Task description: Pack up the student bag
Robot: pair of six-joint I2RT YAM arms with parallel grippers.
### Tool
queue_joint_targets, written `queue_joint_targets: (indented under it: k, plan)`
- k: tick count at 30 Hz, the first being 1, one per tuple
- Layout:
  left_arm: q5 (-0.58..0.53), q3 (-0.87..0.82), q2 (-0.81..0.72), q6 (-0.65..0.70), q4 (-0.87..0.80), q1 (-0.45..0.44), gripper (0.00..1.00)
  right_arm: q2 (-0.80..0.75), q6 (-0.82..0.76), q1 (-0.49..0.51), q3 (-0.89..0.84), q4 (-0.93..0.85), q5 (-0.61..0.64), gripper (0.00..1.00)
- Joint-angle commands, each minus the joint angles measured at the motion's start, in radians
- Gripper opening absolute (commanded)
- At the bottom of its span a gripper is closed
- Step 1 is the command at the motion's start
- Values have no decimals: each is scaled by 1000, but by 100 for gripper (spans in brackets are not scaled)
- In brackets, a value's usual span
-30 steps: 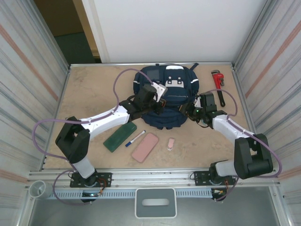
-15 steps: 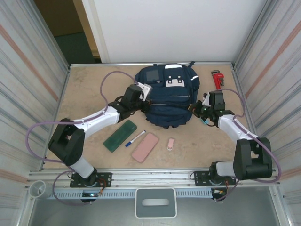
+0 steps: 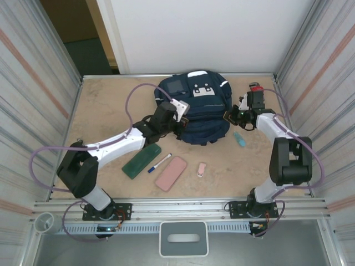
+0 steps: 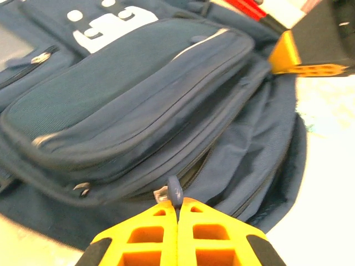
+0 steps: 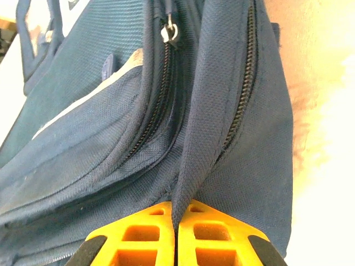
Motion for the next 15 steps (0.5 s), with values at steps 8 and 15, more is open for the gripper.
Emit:
queue_joint_targets:
  k: [8,15]
  plan:
    - [6,189,128,13,8,-55,0,-60,-58,-69,-7,-36,48,43]
    - [12,187,149,17,13,-57,0,-202,52,-4,-220,90,35,69]
